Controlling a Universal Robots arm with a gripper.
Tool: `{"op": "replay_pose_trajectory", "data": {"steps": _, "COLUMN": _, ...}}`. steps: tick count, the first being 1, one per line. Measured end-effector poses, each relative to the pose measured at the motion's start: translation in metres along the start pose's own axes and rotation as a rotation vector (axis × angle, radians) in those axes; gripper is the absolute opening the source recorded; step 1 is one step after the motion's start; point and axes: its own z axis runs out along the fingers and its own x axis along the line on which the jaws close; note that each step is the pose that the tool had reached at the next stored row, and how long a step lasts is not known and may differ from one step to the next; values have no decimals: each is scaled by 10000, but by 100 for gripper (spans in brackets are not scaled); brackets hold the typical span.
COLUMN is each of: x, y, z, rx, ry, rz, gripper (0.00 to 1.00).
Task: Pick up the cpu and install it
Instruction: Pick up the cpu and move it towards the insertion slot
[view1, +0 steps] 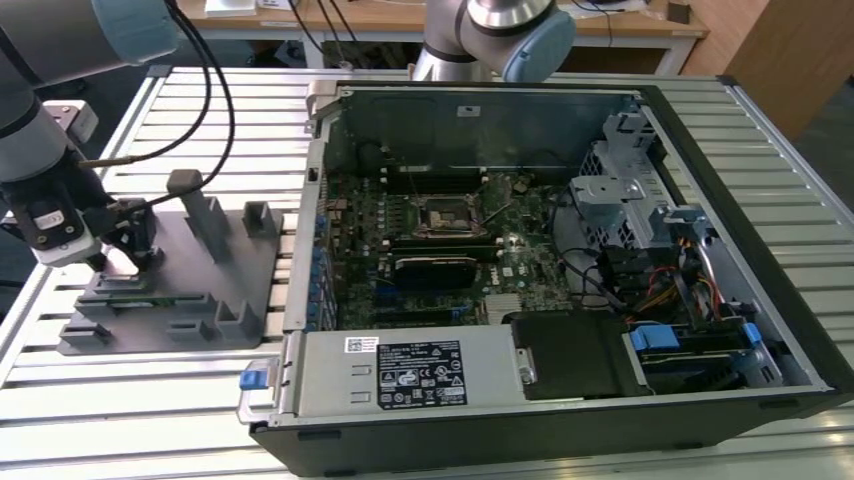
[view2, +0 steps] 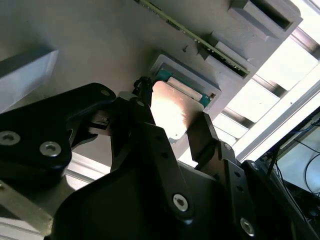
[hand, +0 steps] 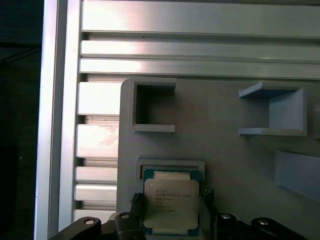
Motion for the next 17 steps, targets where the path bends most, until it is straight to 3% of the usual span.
{"op": "replay_pose_trajectory", "data": {"steps": 11, "x": 0, "y": 11, "z": -288, "rx": 0, "ry": 0, "rz": 0, "gripper": 53}}
{"op": "replay_pose_trajectory", "data": {"steps": 17, "x": 0, "y": 11, "z": -306, "rx": -14, "ry": 0, "rz": 0, "gripper": 53}}
